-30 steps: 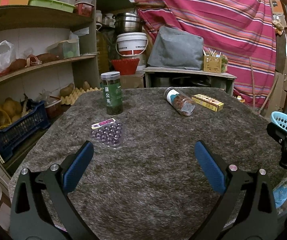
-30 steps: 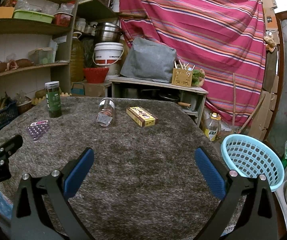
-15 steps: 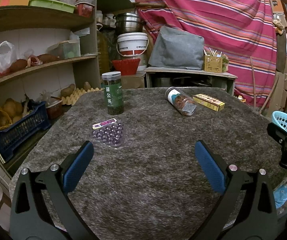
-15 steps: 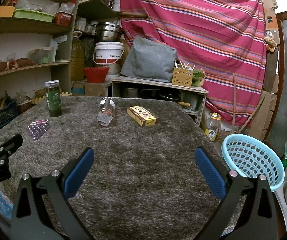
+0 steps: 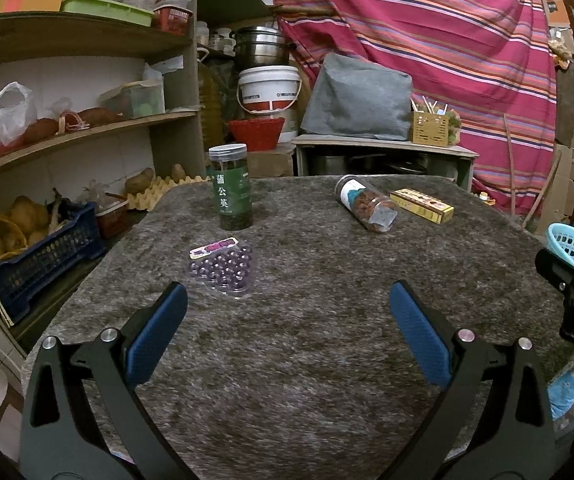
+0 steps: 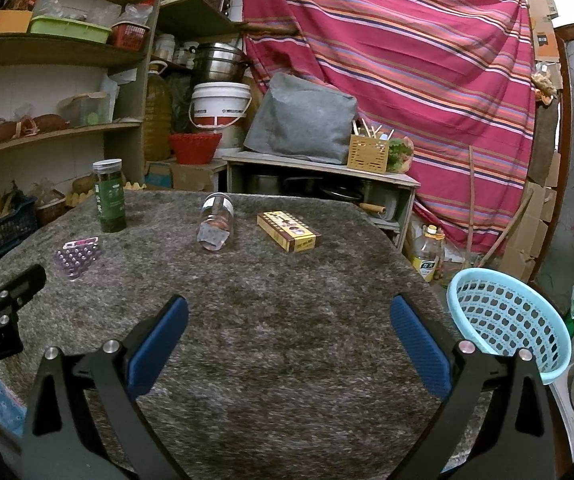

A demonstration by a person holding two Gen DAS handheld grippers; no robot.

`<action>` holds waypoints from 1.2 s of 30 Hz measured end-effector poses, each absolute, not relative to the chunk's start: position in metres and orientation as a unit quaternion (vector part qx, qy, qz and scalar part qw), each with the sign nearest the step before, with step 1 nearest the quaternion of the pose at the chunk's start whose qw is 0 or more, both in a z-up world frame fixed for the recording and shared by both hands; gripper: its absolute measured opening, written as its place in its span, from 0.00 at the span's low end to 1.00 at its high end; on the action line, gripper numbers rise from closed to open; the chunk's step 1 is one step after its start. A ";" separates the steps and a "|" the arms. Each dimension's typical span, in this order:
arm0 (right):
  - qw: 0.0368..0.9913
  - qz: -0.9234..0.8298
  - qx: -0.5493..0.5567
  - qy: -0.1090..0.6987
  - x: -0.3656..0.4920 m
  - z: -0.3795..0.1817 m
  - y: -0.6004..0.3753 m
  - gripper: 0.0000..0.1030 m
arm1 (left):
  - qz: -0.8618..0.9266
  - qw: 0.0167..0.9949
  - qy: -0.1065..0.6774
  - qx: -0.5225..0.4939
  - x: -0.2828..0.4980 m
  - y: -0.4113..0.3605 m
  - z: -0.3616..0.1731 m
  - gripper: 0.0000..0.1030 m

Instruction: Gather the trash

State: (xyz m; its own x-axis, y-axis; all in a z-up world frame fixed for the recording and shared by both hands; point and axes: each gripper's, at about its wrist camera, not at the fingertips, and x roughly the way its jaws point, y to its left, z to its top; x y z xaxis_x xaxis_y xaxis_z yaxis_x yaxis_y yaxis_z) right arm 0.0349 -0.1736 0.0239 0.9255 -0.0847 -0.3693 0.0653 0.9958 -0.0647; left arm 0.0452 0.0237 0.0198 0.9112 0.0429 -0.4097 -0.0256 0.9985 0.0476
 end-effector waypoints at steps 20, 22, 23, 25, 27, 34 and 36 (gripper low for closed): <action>0.981 -0.033 -0.030 0.190 0.035 0.022 -0.172 0.96 | 0.021 0.978 0.207 0.020 0.046 0.028 0.019 0.95; 0.981 -0.033 -0.029 0.191 0.035 0.022 -0.172 0.96 | 0.021 0.978 0.207 0.020 0.047 0.030 0.019 0.95; 0.981 -0.033 -0.029 0.191 0.035 0.022 -0.172 0.96 | 0.020 0.978 0.206 0.020 0.046 0.029 0.019 0.95; 0.981 -0.033 -0.030 0.191 0.035 0.022 -0.172 0.96 | 0.021 0.978 0.205 0.022 0.047 0.030 0.020 0.95; 0.981 -0.033 -0.030 0.190 0.035 0.022 -0.171 0.96 | 0.021 0.978 0.205 0.021 0.047 0.030 0.020 0.95; 0.980 -0.032 -0.030 0.192 0.035 0.022 -0.171 0.96 | 0.026 0.979 0.203 0.020 0.045 0.034 0.023 0.95; 0.981 -0.032 -0.030 0.191 0.035 0.022 -0.171 0.96 | 0.028 0.979 0.202 0.021 0.044 0.034 0.024 0.95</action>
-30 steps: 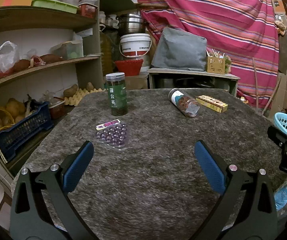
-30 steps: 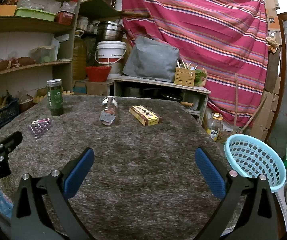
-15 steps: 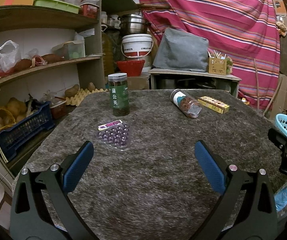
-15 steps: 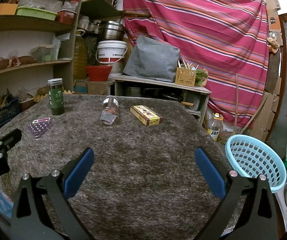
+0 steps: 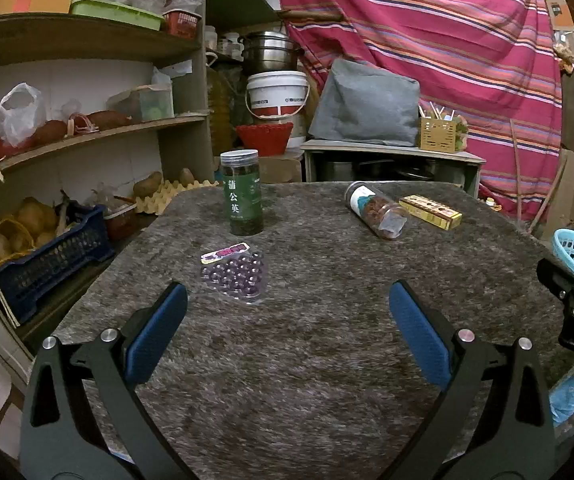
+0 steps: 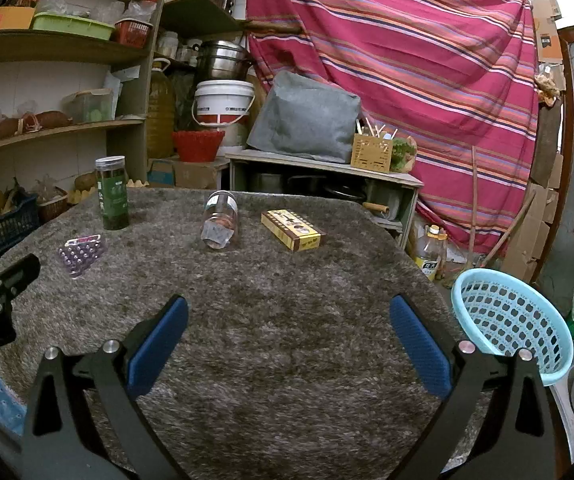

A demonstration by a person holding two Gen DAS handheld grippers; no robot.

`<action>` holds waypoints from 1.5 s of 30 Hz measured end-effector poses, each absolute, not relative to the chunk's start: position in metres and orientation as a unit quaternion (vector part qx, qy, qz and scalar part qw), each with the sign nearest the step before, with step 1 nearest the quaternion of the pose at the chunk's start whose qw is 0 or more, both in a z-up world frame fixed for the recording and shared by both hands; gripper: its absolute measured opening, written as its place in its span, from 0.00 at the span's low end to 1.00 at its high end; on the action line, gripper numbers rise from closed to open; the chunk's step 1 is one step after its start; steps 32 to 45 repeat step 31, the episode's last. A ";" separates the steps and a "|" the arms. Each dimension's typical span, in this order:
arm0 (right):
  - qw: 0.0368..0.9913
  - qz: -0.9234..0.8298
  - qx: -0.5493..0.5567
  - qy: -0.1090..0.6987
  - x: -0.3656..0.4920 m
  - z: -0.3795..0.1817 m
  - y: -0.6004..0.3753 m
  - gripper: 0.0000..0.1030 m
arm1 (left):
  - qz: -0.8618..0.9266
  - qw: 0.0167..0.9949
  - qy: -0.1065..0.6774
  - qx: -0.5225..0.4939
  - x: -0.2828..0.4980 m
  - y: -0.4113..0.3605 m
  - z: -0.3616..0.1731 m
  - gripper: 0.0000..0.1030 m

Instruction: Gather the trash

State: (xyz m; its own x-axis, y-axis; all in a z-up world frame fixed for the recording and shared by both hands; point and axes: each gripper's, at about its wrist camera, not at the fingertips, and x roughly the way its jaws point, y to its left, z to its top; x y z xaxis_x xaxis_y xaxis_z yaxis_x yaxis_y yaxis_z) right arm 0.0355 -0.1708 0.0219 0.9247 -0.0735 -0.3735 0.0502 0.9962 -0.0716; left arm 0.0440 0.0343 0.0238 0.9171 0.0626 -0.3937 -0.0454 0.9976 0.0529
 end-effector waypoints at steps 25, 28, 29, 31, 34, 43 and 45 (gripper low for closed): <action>0.980 -0.031 -0.029 0.192 0.037 0.022 -0.172 0.96 | 0.029 0.979 0.200 0.019 0.046 0.033 0.025 0.95; 0.980 -0.030 -0.029 0.192 0.037 0.022 -0.173 0.96 | 0.030 0.980 0.198 0.020 0.046 0.030 0.024 0.95; 0.981 -0.030 -0.029 0.192 0.037 0.022 -0.173 0.96 | 0.030 0.979 0.198 0.020 0.045 0.030 0.024 0.95; 0.980 -0.030 -0.030 0.192 0.038 0.022 -0.173 0.96 | 0.030 0.980 0.198 0.020 0.046 0.031 0.024 0.95; 0.980 -0.030 -0.030 0.192 0.038 0.022 -0.173 0.96 | 0.030 0.980 0.198 0.020 0.046 0.031 0.024 0.95; 0.980 -0.030 -0.030 0.192 0.038 0.022 -0.173 0.96 | 0.030 0.980 0.198 0.020 0.046 0.031 0.024 0.95; 0.980 -0.030 -0.030 0.192 0.038 0.022 -0.173 0.96 | 0.030 0.980 0.198 0.020 0.046 0.031 0.024 0.95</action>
